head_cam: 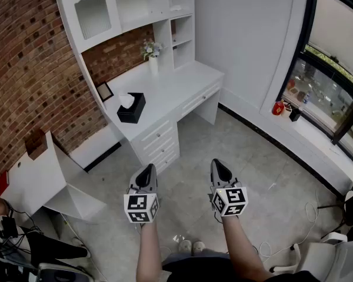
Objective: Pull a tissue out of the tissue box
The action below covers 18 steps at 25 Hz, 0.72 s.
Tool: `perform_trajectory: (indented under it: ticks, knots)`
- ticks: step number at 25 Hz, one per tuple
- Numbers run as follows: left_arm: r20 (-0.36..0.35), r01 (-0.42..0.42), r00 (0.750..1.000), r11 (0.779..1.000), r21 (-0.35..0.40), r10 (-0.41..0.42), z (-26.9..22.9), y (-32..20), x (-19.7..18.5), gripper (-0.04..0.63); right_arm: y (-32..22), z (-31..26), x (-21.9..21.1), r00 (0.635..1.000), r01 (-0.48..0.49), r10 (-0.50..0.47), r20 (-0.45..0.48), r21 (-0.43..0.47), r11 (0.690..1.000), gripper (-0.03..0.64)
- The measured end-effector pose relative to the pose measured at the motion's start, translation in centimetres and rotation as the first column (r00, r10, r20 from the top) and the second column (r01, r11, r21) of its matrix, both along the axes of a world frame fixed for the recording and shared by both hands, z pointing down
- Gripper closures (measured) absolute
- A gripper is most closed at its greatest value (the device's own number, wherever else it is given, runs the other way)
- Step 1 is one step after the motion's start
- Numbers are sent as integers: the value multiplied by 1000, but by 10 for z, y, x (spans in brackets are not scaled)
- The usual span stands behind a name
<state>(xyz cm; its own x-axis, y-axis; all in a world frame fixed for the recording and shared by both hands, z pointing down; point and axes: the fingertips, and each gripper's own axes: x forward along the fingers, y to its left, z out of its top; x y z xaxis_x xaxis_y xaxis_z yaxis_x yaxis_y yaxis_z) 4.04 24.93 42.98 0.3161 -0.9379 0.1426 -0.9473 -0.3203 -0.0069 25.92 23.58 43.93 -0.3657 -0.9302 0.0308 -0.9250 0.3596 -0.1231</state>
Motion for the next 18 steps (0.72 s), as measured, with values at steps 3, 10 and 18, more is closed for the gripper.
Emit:
perform_trajectory:
  ticks: [3, 10, 18]
  knots:
    - [-2, -3, 1000, 1000, -3, 3, 2, -1, 2, 588, -1, 0, 2, 1000, -3, 3, -4, 2, 1000, 618]
    - [-10, -9, 1000, 1000, -11, 9, 4, -3, -2, 588, -3, 0, -2, 1000, -8, 8, -11, 5, 1000, 618]
    - [-18, -9, 1000, 1000, -19, 8, 10, -6, -7, 588, -7, 5, -7, 1000, 2, -3, -16, -8, 1000, 618]
